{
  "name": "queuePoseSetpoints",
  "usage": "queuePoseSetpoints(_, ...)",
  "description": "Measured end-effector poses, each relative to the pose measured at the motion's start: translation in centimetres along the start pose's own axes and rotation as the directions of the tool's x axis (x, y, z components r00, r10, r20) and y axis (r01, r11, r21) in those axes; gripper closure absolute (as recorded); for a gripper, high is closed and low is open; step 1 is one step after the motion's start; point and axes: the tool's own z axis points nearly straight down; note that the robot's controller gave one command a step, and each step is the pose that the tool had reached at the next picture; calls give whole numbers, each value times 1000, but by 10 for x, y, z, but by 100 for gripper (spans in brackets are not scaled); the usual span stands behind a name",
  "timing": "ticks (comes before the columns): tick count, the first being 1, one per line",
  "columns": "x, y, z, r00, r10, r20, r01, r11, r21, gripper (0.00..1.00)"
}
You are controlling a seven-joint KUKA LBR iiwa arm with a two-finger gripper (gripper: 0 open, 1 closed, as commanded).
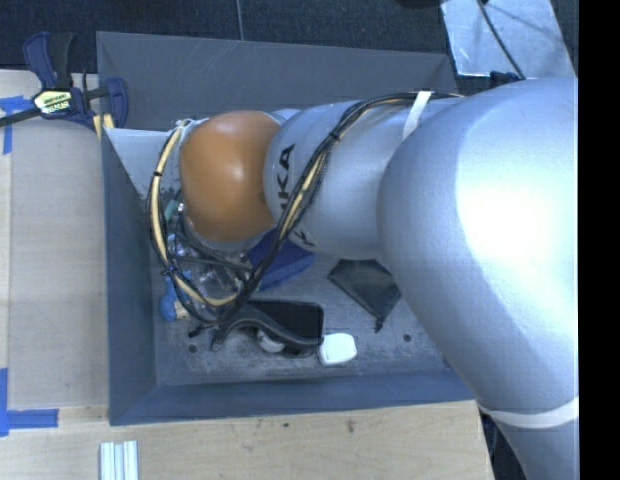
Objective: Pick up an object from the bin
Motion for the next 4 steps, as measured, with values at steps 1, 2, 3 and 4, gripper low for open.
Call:
queuePoseSetpoints(1,10,2,-31,995,-104,6,104,995,0,0)
queuePoseSetpoints(2,9,12,-30,976,-220,8,220,976,0,0)
queuePoseSetpoints(3,7,12,-4,934,-356,11,356,934,3,0)
queuePoseSetpoints(4,5,11,-6,936,-351,15,351,936,4,0)
